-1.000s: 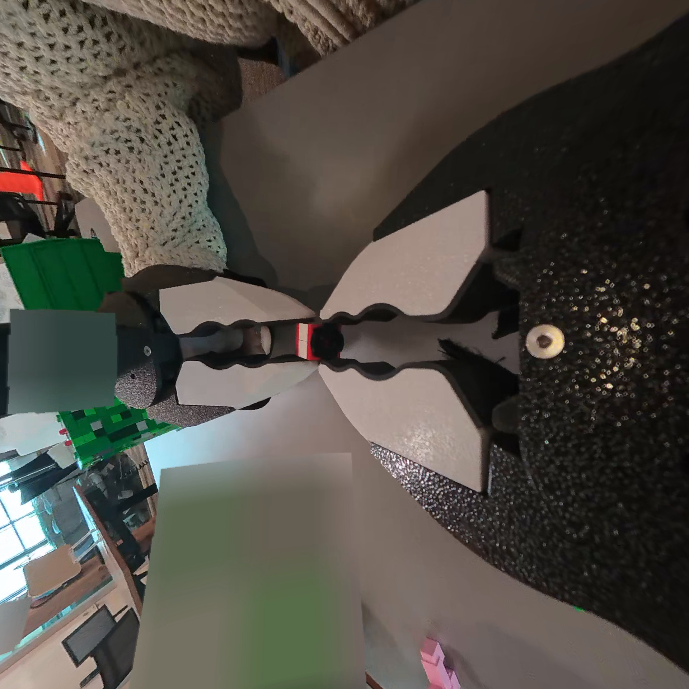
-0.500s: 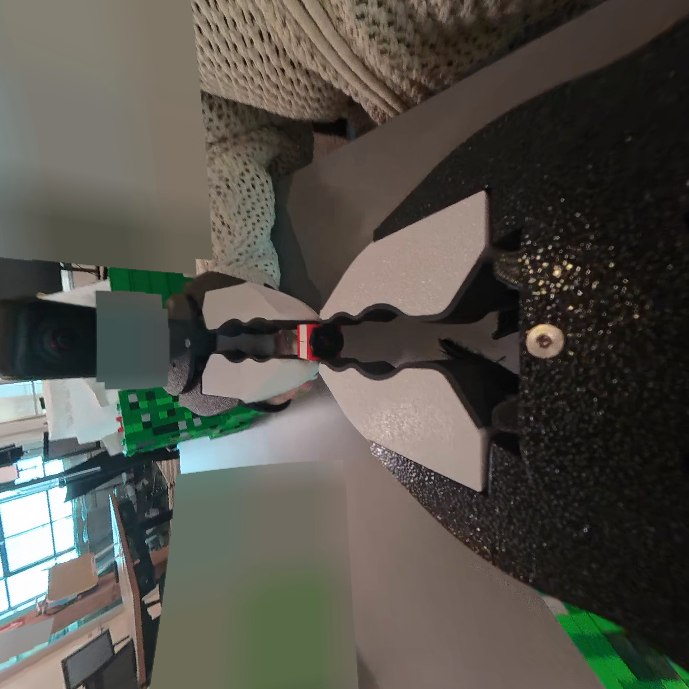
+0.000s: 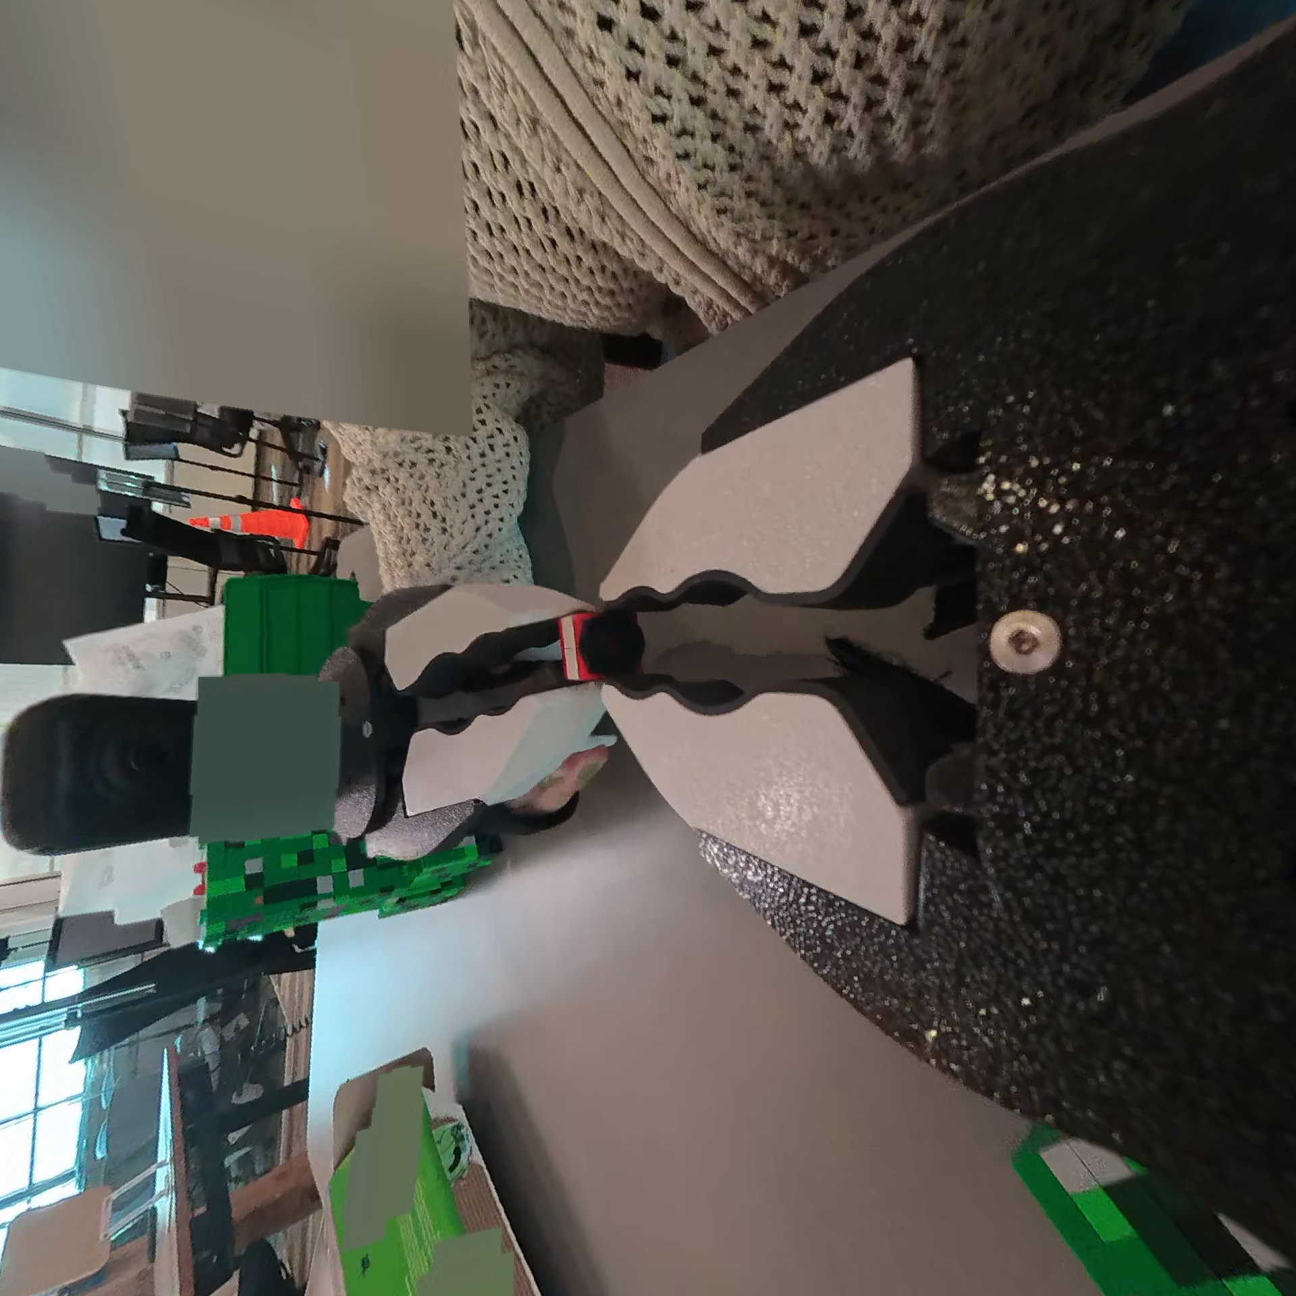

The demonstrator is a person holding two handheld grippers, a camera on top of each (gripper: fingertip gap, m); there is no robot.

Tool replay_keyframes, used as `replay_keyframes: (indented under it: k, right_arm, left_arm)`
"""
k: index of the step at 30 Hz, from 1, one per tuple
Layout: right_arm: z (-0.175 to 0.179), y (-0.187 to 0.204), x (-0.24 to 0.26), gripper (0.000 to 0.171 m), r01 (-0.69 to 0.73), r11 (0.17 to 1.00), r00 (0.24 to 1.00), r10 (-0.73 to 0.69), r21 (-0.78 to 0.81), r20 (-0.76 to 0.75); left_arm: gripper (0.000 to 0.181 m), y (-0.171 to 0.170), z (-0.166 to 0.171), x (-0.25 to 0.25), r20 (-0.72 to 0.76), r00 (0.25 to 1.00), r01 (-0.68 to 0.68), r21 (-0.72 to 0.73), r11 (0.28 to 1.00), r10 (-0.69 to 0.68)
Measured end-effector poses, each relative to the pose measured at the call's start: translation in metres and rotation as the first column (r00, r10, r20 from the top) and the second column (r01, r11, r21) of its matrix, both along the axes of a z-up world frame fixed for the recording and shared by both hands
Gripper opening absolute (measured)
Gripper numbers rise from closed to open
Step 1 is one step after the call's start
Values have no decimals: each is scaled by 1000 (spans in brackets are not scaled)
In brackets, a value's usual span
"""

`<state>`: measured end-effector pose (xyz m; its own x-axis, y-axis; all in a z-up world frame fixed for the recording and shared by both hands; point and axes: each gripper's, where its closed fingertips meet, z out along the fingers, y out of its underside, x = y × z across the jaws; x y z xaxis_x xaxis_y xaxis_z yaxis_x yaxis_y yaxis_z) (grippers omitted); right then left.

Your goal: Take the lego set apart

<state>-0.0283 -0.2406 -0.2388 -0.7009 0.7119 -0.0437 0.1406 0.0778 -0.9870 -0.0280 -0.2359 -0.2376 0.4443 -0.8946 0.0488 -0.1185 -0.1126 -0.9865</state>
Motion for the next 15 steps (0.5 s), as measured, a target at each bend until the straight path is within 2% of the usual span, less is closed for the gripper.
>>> replay_keyframes:
  k: [3, 7, 15]
  right_arm:
    - [3, 0, 0, 14, -3, 1000, 1000, 2, -29, -4]
    - [11, 8, -9, 15, 79, 992, 997, -81, -95, -19]
    - [12, 14, -16, 16, 141, 980, 990, -144, -138, -11]
  left_arm:
    - [16, 1, 2, -1, 27, 1000, -2, -12, 1000, 2]
    - [16, 9, 10, -9, 56, 995, -81, 21, 997, 80]
    - [16, 16, 10, -15, 19, 987, -160, 70, 985, 159]
